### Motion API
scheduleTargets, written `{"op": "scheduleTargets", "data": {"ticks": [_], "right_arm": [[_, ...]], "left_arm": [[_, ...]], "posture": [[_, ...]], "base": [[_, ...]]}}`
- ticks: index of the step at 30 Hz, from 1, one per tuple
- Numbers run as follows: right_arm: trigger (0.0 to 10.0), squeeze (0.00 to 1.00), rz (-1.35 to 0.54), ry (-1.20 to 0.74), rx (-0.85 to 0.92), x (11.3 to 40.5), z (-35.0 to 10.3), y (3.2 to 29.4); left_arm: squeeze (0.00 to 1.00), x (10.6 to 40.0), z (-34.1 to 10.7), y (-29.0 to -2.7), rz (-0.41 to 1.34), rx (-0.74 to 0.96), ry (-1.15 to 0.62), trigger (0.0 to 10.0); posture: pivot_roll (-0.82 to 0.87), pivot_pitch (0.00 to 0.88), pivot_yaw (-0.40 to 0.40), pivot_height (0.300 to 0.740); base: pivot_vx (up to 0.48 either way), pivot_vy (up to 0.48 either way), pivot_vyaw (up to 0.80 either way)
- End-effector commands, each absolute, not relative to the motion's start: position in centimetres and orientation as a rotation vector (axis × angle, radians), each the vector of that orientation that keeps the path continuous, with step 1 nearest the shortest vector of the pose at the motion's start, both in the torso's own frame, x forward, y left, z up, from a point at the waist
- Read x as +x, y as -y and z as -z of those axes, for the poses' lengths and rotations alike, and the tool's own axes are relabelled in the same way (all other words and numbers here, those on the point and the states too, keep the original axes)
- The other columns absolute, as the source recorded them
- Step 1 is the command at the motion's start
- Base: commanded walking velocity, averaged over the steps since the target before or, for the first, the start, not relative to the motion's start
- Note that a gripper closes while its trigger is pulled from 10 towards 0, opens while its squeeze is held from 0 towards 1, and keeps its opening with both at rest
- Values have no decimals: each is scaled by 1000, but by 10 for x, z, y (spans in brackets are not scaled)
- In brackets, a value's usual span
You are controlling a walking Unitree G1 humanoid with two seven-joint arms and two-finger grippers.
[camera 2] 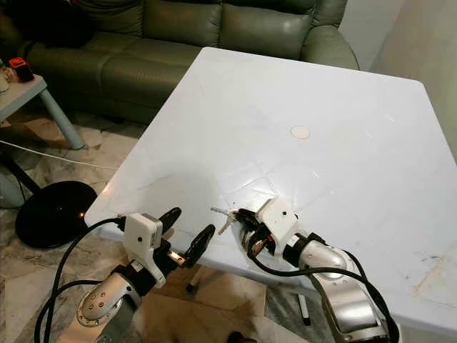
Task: Hang keys on a hook
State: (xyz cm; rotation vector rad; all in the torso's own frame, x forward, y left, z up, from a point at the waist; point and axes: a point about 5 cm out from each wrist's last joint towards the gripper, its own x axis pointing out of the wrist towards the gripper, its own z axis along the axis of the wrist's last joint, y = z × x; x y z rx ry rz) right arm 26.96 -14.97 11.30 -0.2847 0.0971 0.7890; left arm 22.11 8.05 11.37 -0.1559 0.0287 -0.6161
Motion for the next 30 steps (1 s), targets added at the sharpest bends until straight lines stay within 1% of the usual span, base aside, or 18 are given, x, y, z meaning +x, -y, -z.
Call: {"op": "scheduleTargets", "data": {"ticks": [1,3,4,5,6,8,10,11,13,14,17,18,24,26,27,28,29,30], "right_arm": [[1765,0,-803,-118,-287,266,-109,151],[1765,0,-815,-105,-282,266,-110,151],[0,0,-804,-118,-298,266,-109,151],[6471,0,-797,-125,-305,267,-108,152],[10000,0,-800,-126,-302,267,-108,151],[10000,0,-807,-126,-299,267,-108,151],[10000,0,-809,-155,-243,268,-106,152],[10000,1000,-804,-153,-225,269,-107,152],[10000,1000,-797,-149,-259,269,-108,153],[10000,169,-797,-151,-282,270,-107,152],[10000,173,-809,-151,-274,269,-107,151],[10000,0,-808,-149,-283,269,-107,151],[10000,0,-800,-149,-285,269,-107,151],[5020,0,-795,-137,-280,270,-108,152],[3647,0,-796,-136,-274,269,-109,152],[1569,0,-796,-131,-268,269,-109,152],[0,0,-793,-118,-262,270,-111,152],[0,0,-793,-118,-262,270,-111,152]], "left_arm": [[0,218,-115,-79,618,-154,-26,10000],[0,218,-115,-79,618,-154,-27,10000],[0,218,-115,-79,618,-153,-26,10000],[0,218,-115,-80,618,-153,-26,10000],[0,218,-115,-79,617,-153,-27,10000],[0,218,-115,-79,618,-153,-26,10000],[0,218,-116,-79,618,-153,-26,10000],[0,218,-115,-79,618,-154,-26,10000],[0,218,-116,-79,618,-154,-26,10000],[0,218,-116,-79,618,-154,-25,10000],[0,218,-116,-79,619,-154,-25,10000],[0,218,-115,-79,618,-154,-25,10000],[0,218,-116,-79,616,-154,-25,10000],[0,218,-116,-79,615,-154,-25,10000],[0,218,-115,-79,615,-155,-25,10000],[0,218,-115,-79,615,-156,-25,10000],[0,218,-115,-79,614,-156,-25,10000],[0,218,-115,-79,614,-156,-25,10000]], "posture": [[171,165,-51,740],[171,165,-51,740],[172,165,-54,740],[172,165,-54,740],[172,165,-54,740],[172,165,-54,740],[172,165,-54,740],[172,165,-54,740],[172,165,-54,740],[172,165,-54,740],[174,159,-54,740],[175,159,-55,740],[175,161,-55,740],[175,161,-55,740],[175,161,-55,740],[175,161,-55,740],[175,161,-55,740],[175,161,-55,740]], "base": [[0,0,0],[0,0,0],[0,0,0],[0,0,0],[0,0,0],[0,0,0],[0,0,0],[0,0,0],[0,0,0],[0,0,0],[0,0,0],[0,0,0],[0,0,0],[0,0,0],[0,0,0],[0,0,0],[0,0,0],[0,0,0]]}}
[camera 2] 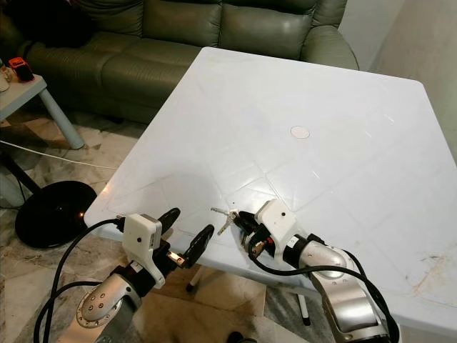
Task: Hang keys on a hook
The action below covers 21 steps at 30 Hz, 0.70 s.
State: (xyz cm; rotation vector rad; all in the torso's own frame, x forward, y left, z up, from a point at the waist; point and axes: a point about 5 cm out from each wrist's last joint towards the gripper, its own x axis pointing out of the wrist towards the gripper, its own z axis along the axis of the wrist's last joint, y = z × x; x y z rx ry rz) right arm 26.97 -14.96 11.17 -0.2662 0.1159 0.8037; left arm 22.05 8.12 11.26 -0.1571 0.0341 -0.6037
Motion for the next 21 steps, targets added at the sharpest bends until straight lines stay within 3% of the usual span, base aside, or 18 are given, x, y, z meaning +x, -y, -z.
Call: {"op": "scheduleTargets", "data": {"ticks": [1,9,15,21], "right_arm": [[0,0,-793,-106,-253,270,-112,153],[0,0,-747,-49,-206,274,-121,155],[0,0,-662,38,-63,282,-137,159],[0,0,-448,181,98,295,-160,169]], "left_arm": [[0,219,-116,-79,614,-156,-24,10000],[0,220,-117,-79,608,-154,-17,10000],[0,227,-118,-82,573,-147,-6,10000],[0,261,-129,-80,465,-117,31,10000]], "posture": [[175,161,-55,740],[173,161,-54,740],[173,156,-54,740],[166,129,-49,740]], "base": [[0,0,0],[0,0,0],[0,0,0],[0,0,0]]}}
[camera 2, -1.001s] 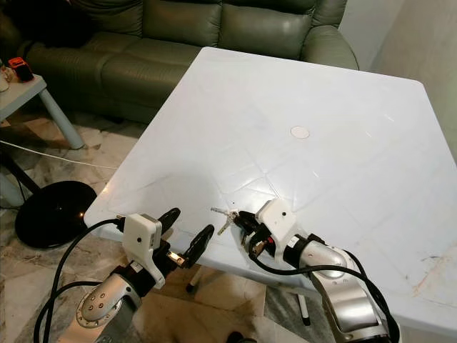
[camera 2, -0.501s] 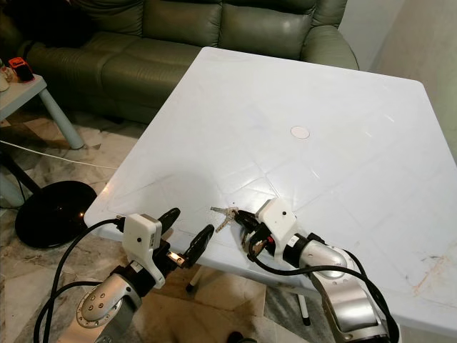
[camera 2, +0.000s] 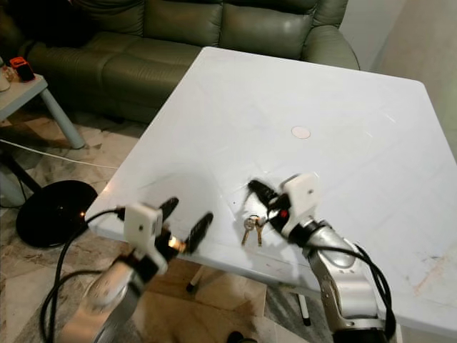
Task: Hang keys on a hook
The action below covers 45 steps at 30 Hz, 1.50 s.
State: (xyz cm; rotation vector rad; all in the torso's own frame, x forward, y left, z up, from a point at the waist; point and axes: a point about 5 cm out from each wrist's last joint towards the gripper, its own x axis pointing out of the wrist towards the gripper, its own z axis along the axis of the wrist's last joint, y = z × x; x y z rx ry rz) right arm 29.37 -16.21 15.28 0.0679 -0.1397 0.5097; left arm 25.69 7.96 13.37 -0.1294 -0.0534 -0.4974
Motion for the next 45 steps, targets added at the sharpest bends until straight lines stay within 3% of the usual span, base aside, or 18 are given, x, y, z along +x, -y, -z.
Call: {"op": "scheduleTargets", "data": {"ticks": [1,13,17,18,19,20,21,28,39,45], "right_arm": [[0,0,-448,181,98,295,-160,169],[0,0,-239,331,198,298,-178,177],[0,0,-149,370,152,297,-183,180],[745,0,-121,370,145,297,-183,180],[6000,0,-102,371,125,297,-183,180],[6000,0,-92,369,112,296,-183,179],[10000,0,-88,369,105,296,-183,179],[10000,0,-34,343,99,289,-173,177],[10000,0,92,226,-17,280,-152,191],[10000,0,112,206,-23,286,-150,189]], "left_arm": [[0,261,-129,-80,465,-117,31,10000],[0,298,-151,-90,376,-85,118,10000],[0,312,-156,-99,303,-66,136,10000],[0,315,-159,-101,290,-63,145,10000],[0,319,-162,-104,278,-55,155,10000],[0,320,-164,-106,274,-50,162,10000],[0,321,-164,-106,272,-47,165,10000],[0,323,-166,-123,338,-83,192,10000],[0,326,-154,-165,217,-149,129,10000],[0,330,-156,-166,213,-151,134,10000]], "posture": [[166,129,-49,740],[158,95,-35,740],[150,74,-33,740],[150,74,-33,740],[146,68,-31,740],[146,68,-31,740],[146,68,-31,740],[137,64,-25,740],[121,40,-6,740],[125,24,5,740]], "base": [[0,0,0],[0,0,0],[0,0,0],[0,0,0],[0,0,0],[0,0,0],[0,0,0],[0,0,0],[0,0,0],[0,0,0]]}}
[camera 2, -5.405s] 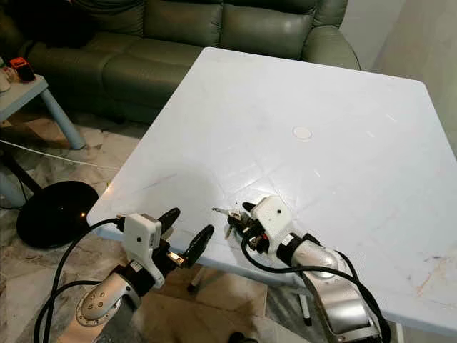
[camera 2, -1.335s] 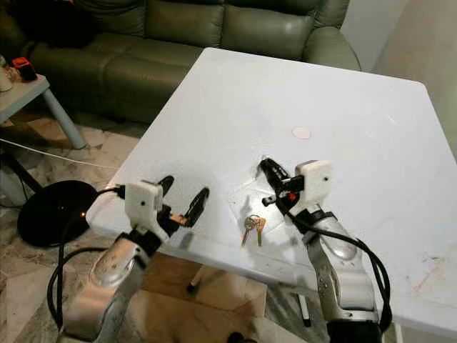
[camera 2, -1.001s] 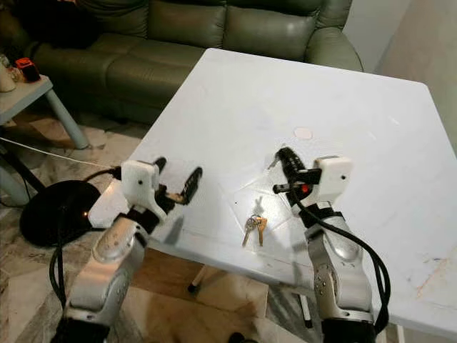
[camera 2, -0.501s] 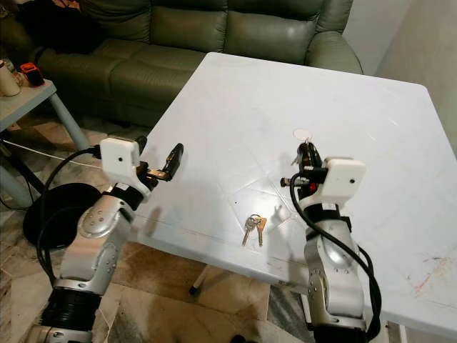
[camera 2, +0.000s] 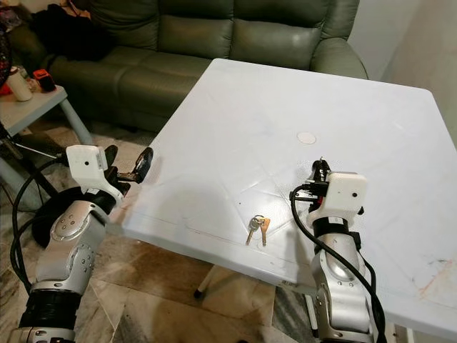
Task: Hang keys on a hook
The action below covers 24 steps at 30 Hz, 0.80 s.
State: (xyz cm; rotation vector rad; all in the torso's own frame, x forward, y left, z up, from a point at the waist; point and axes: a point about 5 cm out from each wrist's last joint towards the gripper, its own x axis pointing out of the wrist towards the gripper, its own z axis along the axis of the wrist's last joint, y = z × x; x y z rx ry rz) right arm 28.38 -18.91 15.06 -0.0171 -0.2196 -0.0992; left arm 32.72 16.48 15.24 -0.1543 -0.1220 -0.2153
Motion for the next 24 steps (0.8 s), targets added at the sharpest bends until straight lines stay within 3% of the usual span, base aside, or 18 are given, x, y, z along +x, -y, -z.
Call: {"op": "scheduleTargets", "data": {"ticks": [1,24], "right_arm": [[10000,0,111,197,-25,287,-149,188],[10000,0,67,171,-40,283,-143,177]], "left_arm": [[0,330,-157,-165,217,-146,137,10000],[0,330,-150,-160,207,-135,114,10000]], "posture": [[125,24,5,740],[133,39,10,740]], "base": [[0,0,-638],[0,0,-775]]}}
